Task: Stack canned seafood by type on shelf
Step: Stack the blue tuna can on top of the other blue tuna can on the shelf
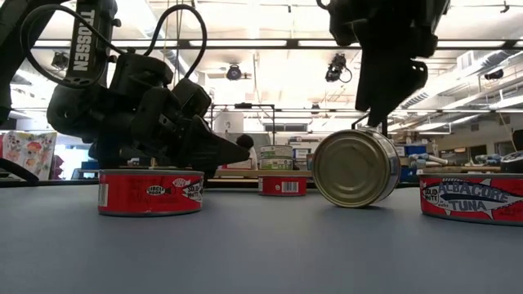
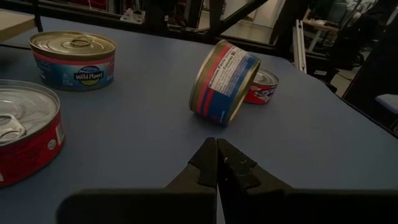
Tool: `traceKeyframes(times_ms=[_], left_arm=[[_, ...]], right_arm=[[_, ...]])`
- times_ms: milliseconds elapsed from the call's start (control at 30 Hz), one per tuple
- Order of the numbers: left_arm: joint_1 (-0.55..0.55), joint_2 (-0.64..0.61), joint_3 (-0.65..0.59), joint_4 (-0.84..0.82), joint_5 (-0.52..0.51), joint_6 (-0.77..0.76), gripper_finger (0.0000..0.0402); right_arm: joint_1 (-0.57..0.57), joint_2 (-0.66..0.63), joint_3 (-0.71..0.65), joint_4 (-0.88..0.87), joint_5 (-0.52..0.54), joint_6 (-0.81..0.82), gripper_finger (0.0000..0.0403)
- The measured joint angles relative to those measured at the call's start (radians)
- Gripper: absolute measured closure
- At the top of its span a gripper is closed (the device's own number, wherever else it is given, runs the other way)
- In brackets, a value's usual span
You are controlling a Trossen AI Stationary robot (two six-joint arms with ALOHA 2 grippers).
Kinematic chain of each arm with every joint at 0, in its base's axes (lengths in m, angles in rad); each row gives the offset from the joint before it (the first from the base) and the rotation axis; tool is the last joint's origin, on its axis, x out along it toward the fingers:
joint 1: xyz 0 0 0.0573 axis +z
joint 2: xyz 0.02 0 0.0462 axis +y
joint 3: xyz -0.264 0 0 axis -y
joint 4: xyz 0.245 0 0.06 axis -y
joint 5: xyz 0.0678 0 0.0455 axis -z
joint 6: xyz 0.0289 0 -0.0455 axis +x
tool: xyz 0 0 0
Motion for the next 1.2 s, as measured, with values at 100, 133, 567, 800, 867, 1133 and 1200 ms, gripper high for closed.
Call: traceKeyframes(times_ms=[100,133,567,800,867,1133,1200], left_arm=[[0.000,0.000,0.000,-0.004,0.000,0.000,0.0398],[0.000,0.000,0.000,-0.004,0.000,0.000,0.0398],[0.000,0.000,0.000,-0.007,0.000,0.000,0.0398],[0.000,0.000,0.000,-0.008,0.002,0.000,0.0398],[0.000,0.000,0.000,-0.008,0.004,0.000,0.0398],[0.000,0.000,0.000,-0.008,0.004,0.000,0.0398],[0.000,0.000,0.000,-0.008,0.004,0.000,0.0398]], right_arm=[[0.005,0.030,0.000,-0.003,0.024,0.000,0.0075],[0.007,0.041,0.000,-0.006,0.031,0.000,0.0072],[0.006,0.063,0.005,0.032,0.072,-0.008,0.0070],[-0.003,0.064,0.006,0.038,0.069,0.034,0.0055],[-0.009,0.064,0.006,0.037,0.069,0.058,0.0050],[-0.038,0.066,0.008,-0.012,-0.005,0.174,0.0043],[-0.039,0.066,0.008,-0.008,-0.019,0.192,0.0043]])
